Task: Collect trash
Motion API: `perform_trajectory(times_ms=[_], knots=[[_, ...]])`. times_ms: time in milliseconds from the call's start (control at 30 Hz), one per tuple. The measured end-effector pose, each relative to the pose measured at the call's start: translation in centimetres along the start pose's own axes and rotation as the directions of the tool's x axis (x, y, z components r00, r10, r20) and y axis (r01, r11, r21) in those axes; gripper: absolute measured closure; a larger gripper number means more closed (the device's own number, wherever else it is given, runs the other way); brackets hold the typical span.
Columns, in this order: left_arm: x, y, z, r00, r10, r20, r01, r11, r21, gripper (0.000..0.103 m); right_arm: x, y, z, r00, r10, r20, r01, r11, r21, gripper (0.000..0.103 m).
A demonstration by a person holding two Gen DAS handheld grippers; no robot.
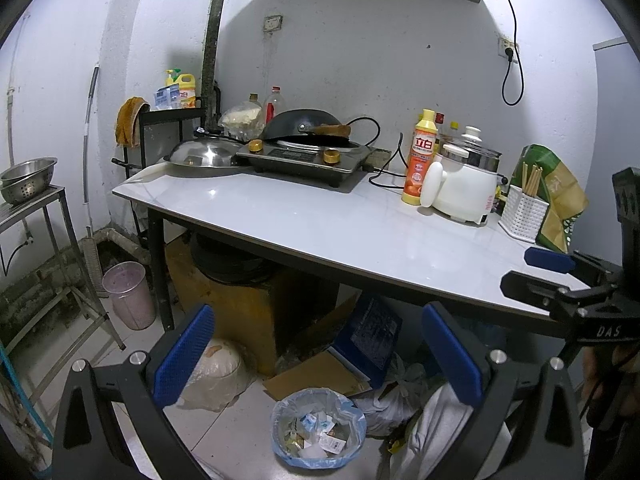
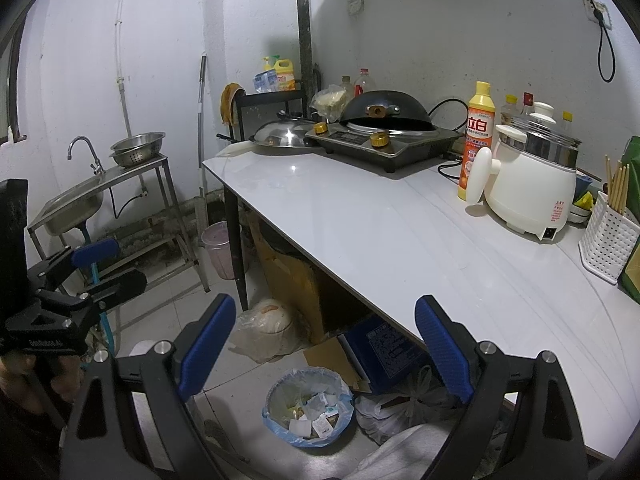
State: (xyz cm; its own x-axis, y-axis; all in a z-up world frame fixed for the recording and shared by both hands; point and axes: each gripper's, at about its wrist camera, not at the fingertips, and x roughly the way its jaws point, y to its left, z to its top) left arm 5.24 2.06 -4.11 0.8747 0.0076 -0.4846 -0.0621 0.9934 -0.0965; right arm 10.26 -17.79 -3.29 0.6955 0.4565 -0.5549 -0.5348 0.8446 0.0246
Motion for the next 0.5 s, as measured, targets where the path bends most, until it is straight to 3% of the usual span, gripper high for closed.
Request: perform_trajectory(times_ms=[500], knots=[[-0.10,0.10,0.29,1.000,-0.001,-0.001,0.001,1.000,0.002,0.000,0.07,-0.07,-0.13,1.000,0.001,-0.002,-0.001,1.000,0.003,0.013]])
